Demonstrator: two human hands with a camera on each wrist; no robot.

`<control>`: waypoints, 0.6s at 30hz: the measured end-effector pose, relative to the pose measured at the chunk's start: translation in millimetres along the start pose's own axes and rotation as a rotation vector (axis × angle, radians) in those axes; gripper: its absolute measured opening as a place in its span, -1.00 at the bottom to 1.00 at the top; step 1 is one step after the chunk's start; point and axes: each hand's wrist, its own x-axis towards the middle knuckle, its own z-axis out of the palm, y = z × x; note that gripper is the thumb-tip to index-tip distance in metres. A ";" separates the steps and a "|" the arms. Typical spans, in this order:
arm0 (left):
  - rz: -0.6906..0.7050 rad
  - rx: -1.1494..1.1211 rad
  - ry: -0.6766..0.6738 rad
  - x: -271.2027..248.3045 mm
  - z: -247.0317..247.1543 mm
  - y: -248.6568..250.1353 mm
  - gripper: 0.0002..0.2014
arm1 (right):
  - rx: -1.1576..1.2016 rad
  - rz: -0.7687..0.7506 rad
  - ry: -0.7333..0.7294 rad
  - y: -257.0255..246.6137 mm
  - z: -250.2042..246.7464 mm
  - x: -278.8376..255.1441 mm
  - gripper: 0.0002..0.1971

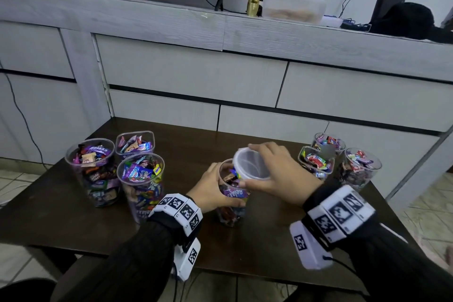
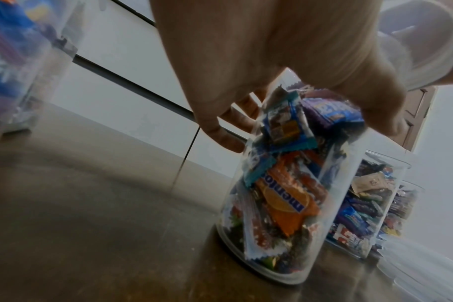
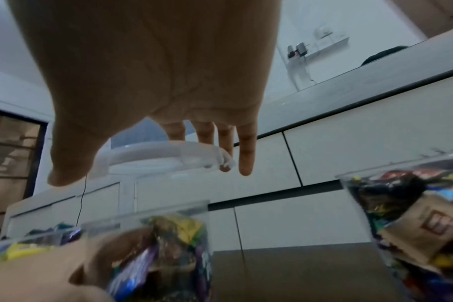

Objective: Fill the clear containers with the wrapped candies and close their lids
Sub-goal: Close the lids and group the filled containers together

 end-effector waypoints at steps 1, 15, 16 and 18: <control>0.001 -0.002 0.002 -0.3 0.4 0.3 -0.04 | -0.010 -0.013 -0.023 -2.0 5.7 7.7 -0.05; 0.097 -0.005 -0.053 0.7 4.5 -4.5 -0.05 | 0.046 -0.064 -0.097 0.3 48.7 20.6 -0.35; 0.092 -0.017 -0.056 0.8 5.2 -5.1 -0.02 | 0.013 -0.068 -0.073 -0.3 50.1 19.7 -0.38; 0.092 -0.013 -0.064 1.7 5.7 -6.7 -0.01 | -0.064 -0.081 -0.041 -1.1 51.8 18.0 -0.37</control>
